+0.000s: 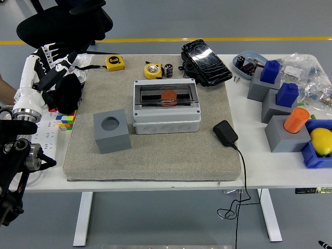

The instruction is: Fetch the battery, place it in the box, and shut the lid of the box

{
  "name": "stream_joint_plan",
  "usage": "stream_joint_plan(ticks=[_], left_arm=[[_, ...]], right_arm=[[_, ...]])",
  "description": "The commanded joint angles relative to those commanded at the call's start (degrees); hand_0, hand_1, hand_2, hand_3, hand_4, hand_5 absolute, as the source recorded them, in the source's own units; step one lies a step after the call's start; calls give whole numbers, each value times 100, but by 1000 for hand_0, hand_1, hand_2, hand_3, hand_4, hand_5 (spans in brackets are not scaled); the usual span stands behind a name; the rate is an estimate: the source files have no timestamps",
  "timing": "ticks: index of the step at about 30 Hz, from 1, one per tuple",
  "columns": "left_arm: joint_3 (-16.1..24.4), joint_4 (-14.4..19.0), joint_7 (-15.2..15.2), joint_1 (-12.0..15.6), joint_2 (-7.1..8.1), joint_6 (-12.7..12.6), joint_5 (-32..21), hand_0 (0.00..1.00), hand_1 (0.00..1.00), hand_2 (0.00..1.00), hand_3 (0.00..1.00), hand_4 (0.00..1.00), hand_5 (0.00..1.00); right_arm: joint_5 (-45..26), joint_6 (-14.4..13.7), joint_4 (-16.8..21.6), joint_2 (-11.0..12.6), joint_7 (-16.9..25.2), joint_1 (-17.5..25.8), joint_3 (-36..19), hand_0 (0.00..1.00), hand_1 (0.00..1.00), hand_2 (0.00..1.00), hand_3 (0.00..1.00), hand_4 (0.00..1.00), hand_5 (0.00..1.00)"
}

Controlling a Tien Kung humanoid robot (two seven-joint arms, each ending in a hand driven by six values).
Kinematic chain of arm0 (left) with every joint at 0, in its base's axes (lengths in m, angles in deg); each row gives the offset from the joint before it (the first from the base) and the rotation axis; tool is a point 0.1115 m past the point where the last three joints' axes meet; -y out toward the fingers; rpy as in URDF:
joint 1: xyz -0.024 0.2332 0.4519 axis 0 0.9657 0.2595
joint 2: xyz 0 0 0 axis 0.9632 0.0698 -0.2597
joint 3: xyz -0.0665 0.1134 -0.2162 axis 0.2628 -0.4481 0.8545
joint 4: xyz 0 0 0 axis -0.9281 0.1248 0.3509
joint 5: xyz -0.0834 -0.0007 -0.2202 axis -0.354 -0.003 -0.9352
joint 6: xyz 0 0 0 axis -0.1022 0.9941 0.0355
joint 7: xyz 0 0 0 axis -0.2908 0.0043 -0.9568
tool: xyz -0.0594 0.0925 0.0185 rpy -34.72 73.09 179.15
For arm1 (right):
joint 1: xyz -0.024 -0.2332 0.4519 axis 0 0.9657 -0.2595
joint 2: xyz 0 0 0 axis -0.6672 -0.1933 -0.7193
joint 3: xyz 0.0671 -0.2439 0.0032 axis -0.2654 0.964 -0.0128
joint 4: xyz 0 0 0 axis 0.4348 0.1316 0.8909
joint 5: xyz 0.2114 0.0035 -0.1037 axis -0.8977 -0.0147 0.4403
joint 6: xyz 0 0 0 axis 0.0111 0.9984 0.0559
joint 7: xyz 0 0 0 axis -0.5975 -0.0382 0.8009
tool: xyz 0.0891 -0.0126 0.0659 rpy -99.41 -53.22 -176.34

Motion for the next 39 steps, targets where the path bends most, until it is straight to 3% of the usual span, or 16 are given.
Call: stream_joint_plan(ticks=[3,4,9,10,15,16,21,22,27,28,33,34,39], left_arm=[[29,3,-2,0,-1,16,16,634,725,693,609,998,411],[35,6,-9,4,-2,14,16,609,694,662,444,977,392],[35,15,-70,31,-11,-98,82,609,694,662,444,977,392],[28,15,-88,30,-13,-143,122,551,664,570,349,773,285],[-9,16,-57,14,-10,-251,280,551,664,570,349,773,285],[-22,14,-49,9,-9,-281,352,516,659,526,284,676,333],[-75,11,-21,6,-5,-377,572,516,659,526,284,676,333],[-82,11,-10,9,-9,-389,610,488,657,515,284,604,360],[-116,18,9,16,-15,-393,739,488,657,515,284,604,360],[-123,12,-3,18,-17,-397,761,487,640,525,387,623,240],[-119,9,-72,53,-30,-461,806,487,640,525,387,623,240],[-115,0,-76,56,-37,-464,810,472,627,524,460,736,99],[-126,-44,-88,-4,-54,-437,851,472,627,524,460,736,99]], right_arm=[[4,4,0,3,-21,-2,2,570,625,651,551,945,486],[8,5,0,2,-25,-1,1,571,625,651,550,943,487],[0,11,-3,1,-43,2,38,571,625,651,550,943,487],[4,10,-2,3,-45,-2,39,571,625,654,551,943,489],[-2,5,-1,9,-49,-13,56,571,625,654,551,943,489],[-4,3,-1,11,-49,-18,63,571,626,654,551,942,490],[4,-4,3,19,-43,-33,77,571,626,654,551,942,490],[5,-6,3,19,-40,-32,81,570,626,654,551,941,490],[4,-11,4,8,-23,-17,91,570,626,654,551,941,490],[-1,-14,4,8,-17,-14,94,568,626,654,551,941,491],[19,-28,5,14,-3,-21,64,568,626,654,551,941,491],[26,-36,6,17,7,-21,44,568,625,654,551,940,492],[4,-37,1,13,25,16,47,568,625,654,551,940,492]])
